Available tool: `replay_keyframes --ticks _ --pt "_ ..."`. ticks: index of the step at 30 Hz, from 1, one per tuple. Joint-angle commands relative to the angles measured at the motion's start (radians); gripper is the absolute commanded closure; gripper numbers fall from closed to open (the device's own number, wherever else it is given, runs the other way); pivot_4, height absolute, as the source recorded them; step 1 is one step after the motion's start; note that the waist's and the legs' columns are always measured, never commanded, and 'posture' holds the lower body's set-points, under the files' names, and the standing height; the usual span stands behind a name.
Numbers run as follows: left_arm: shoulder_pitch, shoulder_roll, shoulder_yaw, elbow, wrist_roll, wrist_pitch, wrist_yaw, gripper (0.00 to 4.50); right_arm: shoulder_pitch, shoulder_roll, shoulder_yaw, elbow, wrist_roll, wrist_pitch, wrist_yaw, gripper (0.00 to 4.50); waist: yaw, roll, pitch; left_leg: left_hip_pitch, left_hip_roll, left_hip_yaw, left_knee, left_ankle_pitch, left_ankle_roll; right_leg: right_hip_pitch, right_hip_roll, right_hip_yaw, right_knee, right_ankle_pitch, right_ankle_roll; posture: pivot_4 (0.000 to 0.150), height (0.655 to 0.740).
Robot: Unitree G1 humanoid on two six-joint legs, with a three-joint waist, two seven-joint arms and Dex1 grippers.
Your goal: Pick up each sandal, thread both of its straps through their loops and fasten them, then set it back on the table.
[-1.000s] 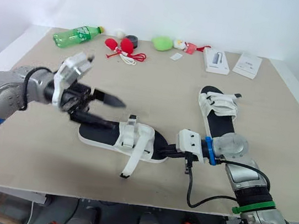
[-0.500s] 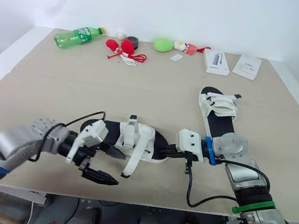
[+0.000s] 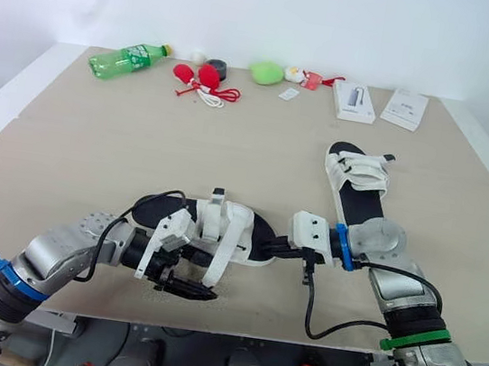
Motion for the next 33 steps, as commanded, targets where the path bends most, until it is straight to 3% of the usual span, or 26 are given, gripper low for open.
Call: replay_keyframes --ticks 1,5,13,19,25,33 --pt "0.002 0.017 0.027 -0.021 -0.013 0.028 -0.027 2.57 0.031 -0.018 0.026 0.000 -0.040 0.012 0.012 4.50 0.000 0.000 0.000 0.000 0.000 0.000 0.000 0.000 0.000 0.000 0.000 0.000 0.000 0.000 0.000 0.150 0.7400" --pt "-0.013 0.042 0.052 -0.004 -0.051 0.097 -0.070 4.45 0.033 -0.018 0.025 -0.002 -0.042 0.012 0.012 4.50 0.000 0.000 0.000 0.000 0.000 0.000 -0.001 0.000 0.000 0.000 0.000 0.000 0.000 -0.001 0.000 0.150 0.7400" --pt "-0.105 0.028 0.129 0.044 -0.160 0.265 -0.106 4.45 0.023 -0.014 0.027 0.009 -0.046 0.004 0.013 4.50 0.000 0.000 0.000 0.000 0.000 0.000 -0.001 0.000 0.000 0.000 0.000 0.000 -0.001 -0.001 0.000 0.150 0.7400" --pt "-0.215 0.007 0.228 0.088 -0.322 0.449 -0.119 4.45 0.025 -0.016 0.026 0.007 -0.046 0.008 0.012 4.50 0.000 0.000 0.000 -0.001 0.000 0.000 -0.001 -0.001 -0.001 -0.001 0.000 -0.001 -0.001 -0.001 0.000 0.150 0.7400" --pt "-0.366 -0.116 0.275 0.236 -0.274 0.455 0.023 4.45 0.023 -0.019 0.023 0.013 -0.048 0.007 0.010 4.50 0.000 0.000 0.000 -0.001 -0.001 0.000 0.000 -0.001 -0.001 0.000 -0.001 0.000 -0.002 0.000 0.002 0.150 0.7400" --pt "-0.385 -0.161 0.170 0.274 -0.190 0.445 0.013 4.45 0.015 -0.017 0.025 0.014 -0.050 0.010 0.004 4.50 -0.001 0.000 0.000 -0.001 -0.001 -0.001 -0.002 -0.001 -0.001 0.000 0.000 0.000 -0.002 0.002 0.006 0.150 0.7400"
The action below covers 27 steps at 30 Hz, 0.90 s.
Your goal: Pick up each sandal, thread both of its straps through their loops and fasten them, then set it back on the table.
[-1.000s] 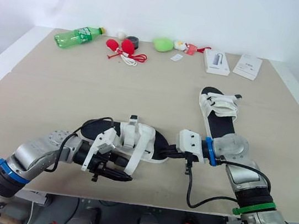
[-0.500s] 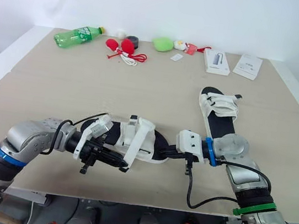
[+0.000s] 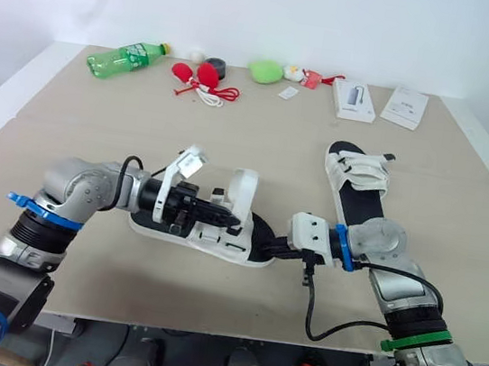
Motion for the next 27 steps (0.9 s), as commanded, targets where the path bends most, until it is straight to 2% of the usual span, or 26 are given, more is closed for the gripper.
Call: replay_keyframes --ticks 1,14,21,27 --pt "-0.011 0.012 -0.045 -0.017 0.023 0.011 -0.029 4.45 0.017 -0.015 0.021 0.022 -0.046 0.015 0.002 4.50 0.000 0.000 0.000 0.000 0.000 0.000 0.000 0.000 0.000 0.000 0.000 0.000 0.000 0.000 0.000 0.150 0.7400" --pt "-0.018 0.002 -0.091 0.012 0.073 -0.002 -0.057 4.45 0.022 -0.025 0.014 0.019 -0.046 0.019 0.002 4.50 -0.001 0.000 0.000 0.000 0.000 0.000 0.000 0.000 0.000 0.000 0.000 0.000 0.000 -0.001 -0.001 0.150 0.7400" --pt "-0.063 -0.071 -0.005 0.076 0.059 -0.002 -0.009 4.45 0.020 -0.022 0.016 0.022 -0.046 0.017 0.002 4.50 0.000 0.000 0.000 0.000 0.000 0.000 0.001 0.000 0.000 0.000 0.000 0.000 0.000 -0.001 -0.001 0.150 0.7400" --pt "-0.070 -0.058 -0.026 0.079 0.086 -0.010 -0.028 4.45 0.021 -0.021 0.017 0.022 -0.046 0.017 0.001 4.50 0.000 0.000 0.000 0.000 0.000 0.000 0.001 0.000 0.000 0.000 0.000 0.000 0.000 -0.001 0.000 0.150 0.7400"
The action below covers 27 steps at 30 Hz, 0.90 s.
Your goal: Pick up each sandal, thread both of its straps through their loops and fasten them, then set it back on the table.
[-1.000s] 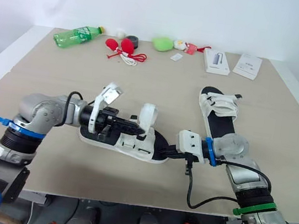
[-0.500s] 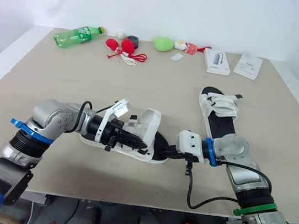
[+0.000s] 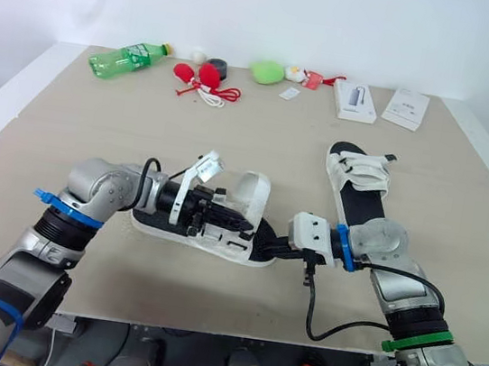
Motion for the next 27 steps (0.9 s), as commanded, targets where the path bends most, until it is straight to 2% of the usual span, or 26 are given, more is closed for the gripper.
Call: replay_keyframes --ticks 1,10,27 --pt "-0.013 0.024 -0.007 -0.010 0.023 -0.020 -0.023 4.45 0.018 -0.016 0.021 0.023 -0.046 0.013 0.002 4.50 0.000 0.000 0.000 0.000 0.000 0.000 0.000 0.000 0.000 0.000 0.000 0.000 0.000 0.001 0.001 0.150 0.7400" --pt "0.026 0.096 -0.081 -0.083 0.035 -0.010 -0.106 4.45 0.028 -0.018 0.020 0.013 -0.045 0.014 0.000 4.50 -0.001 0.000 0.000 0.000 0.000 0.000 0.000 0.000 0.000 0.000 0.000 0.000 0.000 -0.001 -0.001 0.150 0.7400" --pt "0.043 0.068 -0.152 -0.080 0.125 -0.077 -0.085 4.45 0.027 -0.013 0.025 0.018 -0.049 0.007 0.000 4.50 0.000 0.000 0.000 0.000 0.000 0.000 0.000 0.000 0.000 0.000 0.000 0.000 -0.001 -0.002 -0.003 0.150 0.7400"
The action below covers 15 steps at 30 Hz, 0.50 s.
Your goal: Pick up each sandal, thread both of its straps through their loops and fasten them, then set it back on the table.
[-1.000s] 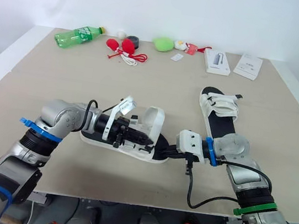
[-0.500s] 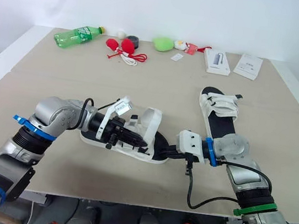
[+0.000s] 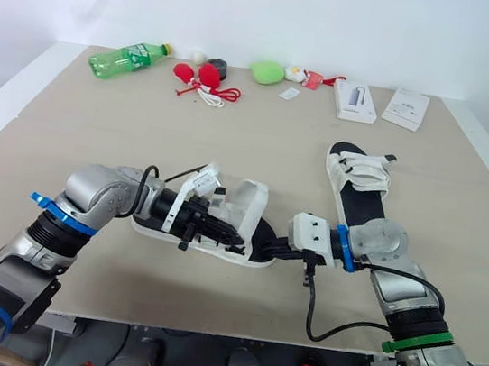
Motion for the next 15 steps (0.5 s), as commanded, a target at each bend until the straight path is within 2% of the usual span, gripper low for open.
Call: replay_keyframes --ticks 1,15 --pt "0.012 0.016 -0.058 -0.017 0.043 -0.024 -0.019 4.45 0.023 -0.013 0.026 0.024 -0.049 0.008 0.002 4.50 0.000 0.000 0.000 0.000 0.000 0.000 0.000 0.000 0.000 0.000 0.000 0.000 0.000 0.000 0.000 0.150 0.7400" --pt "-0.002 0.074 -0.121 0.003 0.133 -0.120 -0.086 4.45 0.020 -0.017 0.026 0.028 -0.049 0.007 0.005 4.50 -0.001 0.000 0.000 0.000 0.000 0.000 0.000 0.000 0.000 0.000 0.000 0.000 0.000 -0.001 -0.001 0.150 0.7400"
